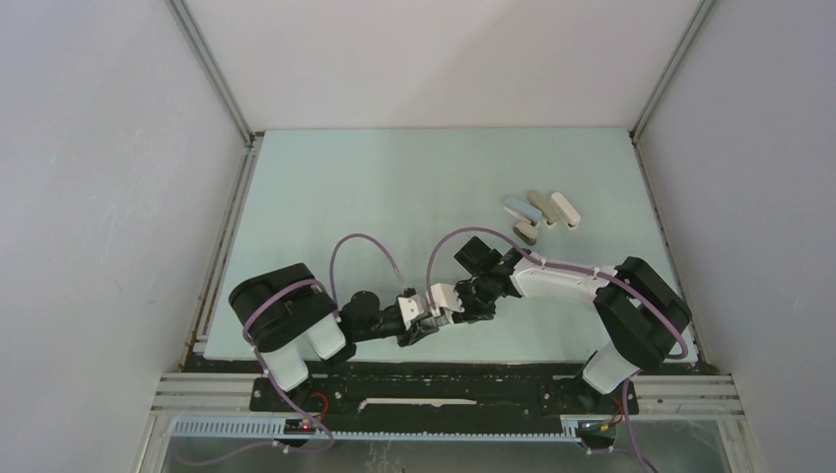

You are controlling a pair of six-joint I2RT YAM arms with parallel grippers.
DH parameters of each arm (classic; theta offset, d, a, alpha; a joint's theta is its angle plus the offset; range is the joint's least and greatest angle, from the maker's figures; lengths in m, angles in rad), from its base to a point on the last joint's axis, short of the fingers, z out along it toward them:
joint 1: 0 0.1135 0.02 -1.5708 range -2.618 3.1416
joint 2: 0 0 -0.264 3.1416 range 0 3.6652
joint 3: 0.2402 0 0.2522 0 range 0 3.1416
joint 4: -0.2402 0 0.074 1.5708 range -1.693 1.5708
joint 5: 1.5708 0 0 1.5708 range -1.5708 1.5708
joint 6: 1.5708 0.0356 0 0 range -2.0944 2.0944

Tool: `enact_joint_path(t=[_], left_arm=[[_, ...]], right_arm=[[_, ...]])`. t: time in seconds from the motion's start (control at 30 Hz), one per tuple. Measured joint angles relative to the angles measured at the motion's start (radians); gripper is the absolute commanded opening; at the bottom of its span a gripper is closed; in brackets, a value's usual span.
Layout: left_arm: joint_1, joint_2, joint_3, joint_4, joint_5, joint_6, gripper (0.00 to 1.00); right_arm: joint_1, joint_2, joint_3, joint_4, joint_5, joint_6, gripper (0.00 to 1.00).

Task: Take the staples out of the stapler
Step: Close the staple box at the center of the board.

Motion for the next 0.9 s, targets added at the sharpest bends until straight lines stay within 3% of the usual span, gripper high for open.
enact_joint_path(t=[0.9], left_arm=[[-0.004,0.04,0.002,0.035,0.053,0.015,0.42]], right_arm=[[0.002,0.003,0.0,-0.018,-0.023,-0.037,0.42]])
